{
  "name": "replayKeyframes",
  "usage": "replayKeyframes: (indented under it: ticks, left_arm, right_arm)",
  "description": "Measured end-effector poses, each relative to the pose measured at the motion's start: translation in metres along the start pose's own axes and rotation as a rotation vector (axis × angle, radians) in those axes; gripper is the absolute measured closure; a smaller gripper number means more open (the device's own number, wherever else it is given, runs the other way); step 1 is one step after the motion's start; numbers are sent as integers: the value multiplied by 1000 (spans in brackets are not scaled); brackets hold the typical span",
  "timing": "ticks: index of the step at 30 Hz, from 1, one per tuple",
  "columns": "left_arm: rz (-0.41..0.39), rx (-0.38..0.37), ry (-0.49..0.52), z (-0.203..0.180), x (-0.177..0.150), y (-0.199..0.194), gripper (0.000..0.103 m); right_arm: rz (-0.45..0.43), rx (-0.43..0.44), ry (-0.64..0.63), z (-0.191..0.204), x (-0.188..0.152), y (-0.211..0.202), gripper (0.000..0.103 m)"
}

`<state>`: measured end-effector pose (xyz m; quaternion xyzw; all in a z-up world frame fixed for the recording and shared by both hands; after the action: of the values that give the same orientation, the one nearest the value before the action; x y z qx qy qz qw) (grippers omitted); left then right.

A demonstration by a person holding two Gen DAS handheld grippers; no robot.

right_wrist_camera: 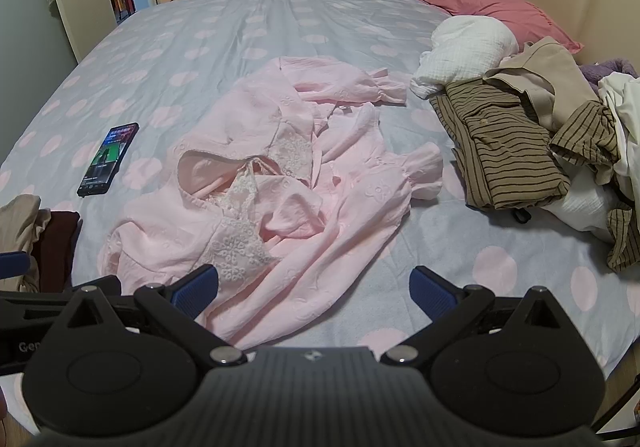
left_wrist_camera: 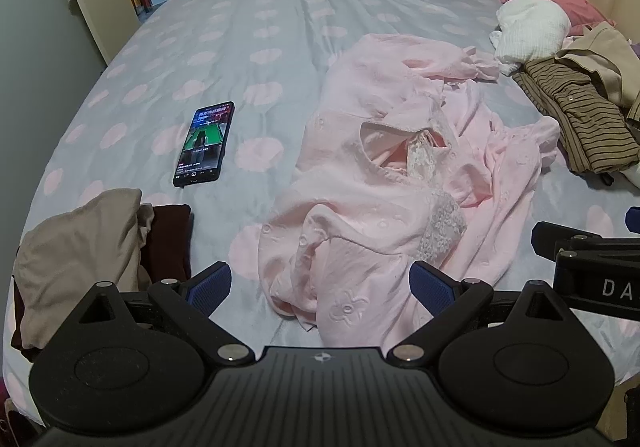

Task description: Fold clothes

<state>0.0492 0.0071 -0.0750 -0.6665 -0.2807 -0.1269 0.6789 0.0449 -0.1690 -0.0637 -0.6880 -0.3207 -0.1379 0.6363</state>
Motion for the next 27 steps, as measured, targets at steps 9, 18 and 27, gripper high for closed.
replayKeyframes:
  ticks: [9,18,27]
  left_arm:
    - [1,8,5,-1,-1,0,6]
    - [5,7,5,-1,-1,2,6]
    - [6,7,6,-1,-2,2,6]
  right_arm:
    - [-1,2,-2,0,-1,0,0]
    - [3,1,3,-1,-1,0,0]
    - [3,0,2,-1,-1,0,0]
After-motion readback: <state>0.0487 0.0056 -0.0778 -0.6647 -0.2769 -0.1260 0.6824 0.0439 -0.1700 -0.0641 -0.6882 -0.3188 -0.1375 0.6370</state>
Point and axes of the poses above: each gripper's, at about its wrist camera, not at the fingertips, and y roughly the way its jaws point, z to its left, x to its top, the point moved 9 cm from there along y, roughly the way its jaws point, and after that the axes turned 15 degrees about -y, right-handed, at the moved point
